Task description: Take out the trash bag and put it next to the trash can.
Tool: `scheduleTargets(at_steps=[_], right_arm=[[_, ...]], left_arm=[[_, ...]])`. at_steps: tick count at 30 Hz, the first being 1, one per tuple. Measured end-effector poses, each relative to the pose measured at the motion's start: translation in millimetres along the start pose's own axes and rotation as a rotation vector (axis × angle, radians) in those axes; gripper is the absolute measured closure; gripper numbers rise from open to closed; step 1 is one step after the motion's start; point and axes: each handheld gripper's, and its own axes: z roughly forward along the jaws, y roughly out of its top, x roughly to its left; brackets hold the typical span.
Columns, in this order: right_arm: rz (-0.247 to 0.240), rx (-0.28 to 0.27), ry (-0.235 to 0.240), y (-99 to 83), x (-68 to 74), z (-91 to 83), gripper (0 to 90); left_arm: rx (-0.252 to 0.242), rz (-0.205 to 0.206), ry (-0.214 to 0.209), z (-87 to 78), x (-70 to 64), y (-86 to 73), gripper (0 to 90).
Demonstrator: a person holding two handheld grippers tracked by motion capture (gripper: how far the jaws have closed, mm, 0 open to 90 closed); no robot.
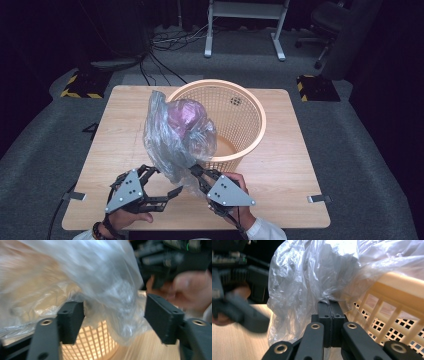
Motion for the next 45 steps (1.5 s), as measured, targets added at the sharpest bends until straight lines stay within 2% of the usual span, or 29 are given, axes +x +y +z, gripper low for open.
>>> scheduleTargets(at_steps=[1, 3, 4, 6, 8, 10, 11, 12, 13, 15, 16, 17, 18, 21, 24, 26, 28, 32, 34, 35, 38, 41, 45], right_arm=[[-0.007, 0.001, 0.002, -0.8, 0.2, 0.6, 90.0], [-0.017, 0.008, 0.002, -2.6, 1.1, 2.2, 90.0], [-0.025, 0.008, 0.002, -3.8, 1.8, 3.0, 90.0], [-0.037, 0.016, 0.006, -6.2, 3.3, 4.9, 90.0], [-0.063, 0.028, 0.004, -8.8, 6.1, 7.0, 90.0], [-0.067, 0.034, 0.021, -11.7, 7.5, 9.4, 90.0], [-0.083, 0.038, 0.02, -12.9, 9.2, 10.4, 90.0], [-0.099, 0.043, 0.022, -14.2, 10.8, 11.1, 90.0], [-0.107, 0.048, 0.029, -15.6, 12.7, 11.8, 90.0], [-0.147, 0.055, 0.021, -18.4, 17.5, 12.1, 90.0], [-0.149, 0.056, 0.021, -19.8, 19.0, 11.5, 89.6], [-0.147, 0.057, 0.024, -21.1, 19.6, 10.6, 88.5], [-0.146, 0.054, 0.023, -22.2, 19.6, 9.4, 87.1], [-0.137, 0.05, 0.016, -23.9, 17.4, 2.5, 82.2], [-0.13, 0.045, 0.016, -26.7, 15.5, -4.9, 79.8], [-0.125, 0.043, 0.014, -29.9, 14.9, -9.2, 75.1], [-0.121, 0.043, 0.016, -33.3, 13.1, -13.8, 72.6], [-0.112, 0.052, -0.012, -38.4, 6.4, -25.0, 64.5], [-0.095, 0.057, -0.027, -41.2, 2.0, -32.3, 62.9], [-0.085, 0.059, -0.029, -42.5, 0.5, -35.1, 61.1], [-0.056, 0.088, -0.038, -50.2, -6.3, -46.0, 56.2], [-0.041, 0.119, -0.061, -58.9, -14.5, -54.9, 52.5], [0.01, 0.138, -0.106, -67.9, -30.0, -66.8, 49.6]], left_arm=[[-0.007, -0.037, -0.005, -0.7, 4.0, 3.2, 22.9], [-0.024, -0.076, 0.013, -1.2, 9.9, 10.1, 20.9], [-0.028, -0.076, 0.014, -0.8, 12.3, 13.7, 20.0], [-0.024, -0.058, 0.041, 1.4, 13.6, 19.9, 18.2], [-0.014, -0.069, 0.032, 5.6, 15.3, 23.1, 17.0], [0.021, -0.073, 0.041, 12.1, 16.7, 23.6, 16.6], [0.046, -0.068, 0.06, 15.3, 17.0, 23.4, 16.8], [0.066, -0.067, 0.079, 18.7, 16.3, 22.9, 18.5], [0.07, -0.059, 0.077, 19.8, 16.3, 22.5, 22.1], [0.078, -0.043, 0.115, 21.8, 14.7, 22.7, 30.5], [0.083, -0.04, 0.111, 22.4, 14.5, 22.9, 35.7], [0.074, -0.024, 0.119, 22.0, 14.0, 22.7, 39.8], [0.074, -0.002, 0.12, 22.0, 13.1, 22.6, 47.6], [0.049, 0.03, 0.142, 20.7, 11.7, 21.2, 65.6], [0.049, 0.029, 0.151, 20.7, 14.0, 19.0, 74.0], [0.043, 0.048, 0.17, 20.0, 16.3, 18.4, 78.5], [0.031, 0.042, 0.176, 19.1, 18.8, 17.1, 80.5], [0.019, 0.068, 0.212, 16.9, 21.7, 14.9, 81.6], [0.006, 0.077, 0.219, 15.4, 22.4, 14.2, 81.6], [0.006, 0.092, 0.237, 13.9, 23.4, 13.8, 81.7], [-0.019, 0.092, 0.25, 8.5, 26.5, 13.2, 81.9], [-0.026, 0.118, 0.287, 3.2, 27.5, 15.0, 82.1], [-0.039, 0.133, 0.33, -1.2, 30.9, 16.9, 82.5]])
